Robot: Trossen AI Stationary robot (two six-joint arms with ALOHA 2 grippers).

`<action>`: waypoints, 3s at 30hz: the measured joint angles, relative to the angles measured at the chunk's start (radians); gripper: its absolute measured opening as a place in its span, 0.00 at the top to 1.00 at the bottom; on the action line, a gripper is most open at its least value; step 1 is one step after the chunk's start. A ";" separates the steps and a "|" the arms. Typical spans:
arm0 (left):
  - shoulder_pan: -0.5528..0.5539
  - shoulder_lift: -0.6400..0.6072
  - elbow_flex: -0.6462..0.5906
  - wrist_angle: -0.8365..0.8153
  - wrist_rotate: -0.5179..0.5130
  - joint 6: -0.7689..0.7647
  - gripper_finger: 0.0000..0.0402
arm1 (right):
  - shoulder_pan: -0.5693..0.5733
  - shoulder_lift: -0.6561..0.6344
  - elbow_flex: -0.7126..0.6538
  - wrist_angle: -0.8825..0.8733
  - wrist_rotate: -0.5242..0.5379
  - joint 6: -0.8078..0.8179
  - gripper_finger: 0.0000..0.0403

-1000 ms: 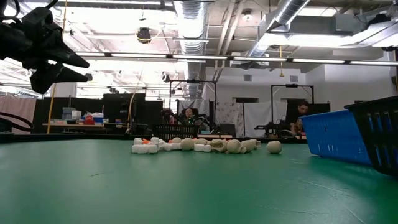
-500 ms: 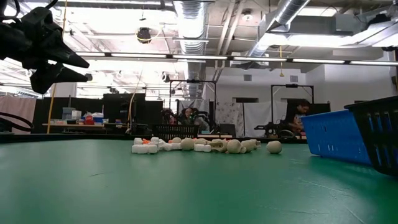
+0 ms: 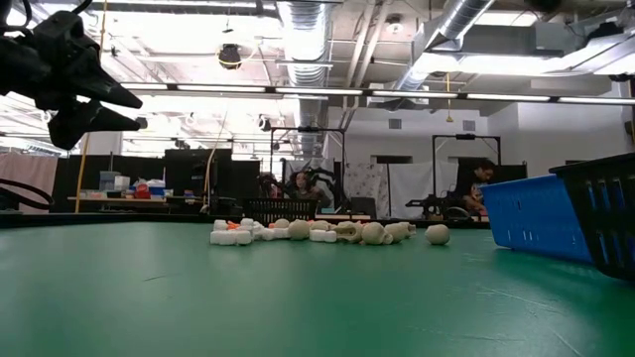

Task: Sort Halloween decoration
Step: Put the gray skull toy into the top black bin

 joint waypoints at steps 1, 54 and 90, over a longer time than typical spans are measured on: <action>0.000 0.000 0.000 0.000 -0.004 0.000 0.53 | -0.027 0.003 0.000 -0.012 0.063 -0.052 0.54; 0.000 0.000 0.000 -0.004 0.014 0.000 0.53 | -0.818 0.568 -0.180 0.322 -0.532 -0.773 0.56; 0.000 0.000 0.000 -0.004 0.020 -0.015 0.53 | -0.851 0.501 -0.179 0.323 -0.574 -0.727 0.86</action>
